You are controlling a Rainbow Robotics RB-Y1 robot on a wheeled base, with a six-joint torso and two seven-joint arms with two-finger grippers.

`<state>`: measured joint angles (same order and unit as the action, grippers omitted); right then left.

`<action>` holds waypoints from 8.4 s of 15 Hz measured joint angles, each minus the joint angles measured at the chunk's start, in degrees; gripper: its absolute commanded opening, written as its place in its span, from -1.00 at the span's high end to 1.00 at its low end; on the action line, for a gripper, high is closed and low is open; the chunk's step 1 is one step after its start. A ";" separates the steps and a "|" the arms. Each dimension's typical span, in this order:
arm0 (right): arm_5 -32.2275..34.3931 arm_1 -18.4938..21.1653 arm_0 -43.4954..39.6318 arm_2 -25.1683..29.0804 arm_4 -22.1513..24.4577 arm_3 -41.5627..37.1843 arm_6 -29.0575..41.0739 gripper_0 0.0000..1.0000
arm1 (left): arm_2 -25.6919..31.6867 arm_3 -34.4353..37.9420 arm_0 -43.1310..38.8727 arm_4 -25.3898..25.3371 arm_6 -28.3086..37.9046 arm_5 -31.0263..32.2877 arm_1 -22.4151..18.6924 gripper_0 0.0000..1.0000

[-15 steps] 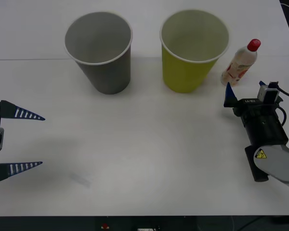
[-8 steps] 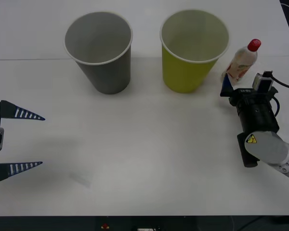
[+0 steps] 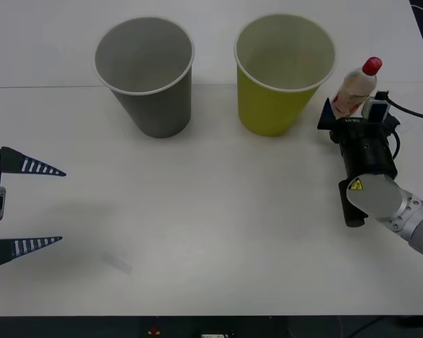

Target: Put the can into the green bin and the plastic bottle into the gray bin

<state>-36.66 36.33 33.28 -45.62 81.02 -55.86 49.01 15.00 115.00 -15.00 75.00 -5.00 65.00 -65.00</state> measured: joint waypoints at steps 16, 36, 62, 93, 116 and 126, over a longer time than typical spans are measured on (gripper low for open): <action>8.43 -0.21 3.19 3.61 0.23 2.42 -2.79 1.00 | 0.00 0.00 0.00 0.00 0.00 0.00 0.00 -1.00; 24.45 14.38 -27.94 25.05 15.71 -34.32 -1.23 1.00 | 0.00 0.00 0.00 0.00 0.00 0.00 0.00 -1.00; 111.20 10.18 -18.39 62.60 21.65 -72.47 30.25 1.00 | 0.00 0.00 0.00 0.00 0.00 0.00 0.00 -1.00; 97.01 -17.32 42.79 18.37 39.71 -14.78 25.17 1.00 | 0.00 0.00 0.00 0.00 0.00 0.00 0.00 -1.00; 107.44 -11.71 39.11 26.27 38.18 -21.14 22.82 -1.00 | 0.00 0.00 0.00 0.00 0.00 0.00 0.00 -1.00; 115.50 3.56 14.01 42.06 23.89 -49.76 14.66 -1.00 | 0.00 0.00 0.00 0.00 0.00 0.00 0.00 -1.00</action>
<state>78.84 39.89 47.29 -3.55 104.91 -105.62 63.67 15.00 115.00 -15.00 75.00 -5.00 65.00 -65.00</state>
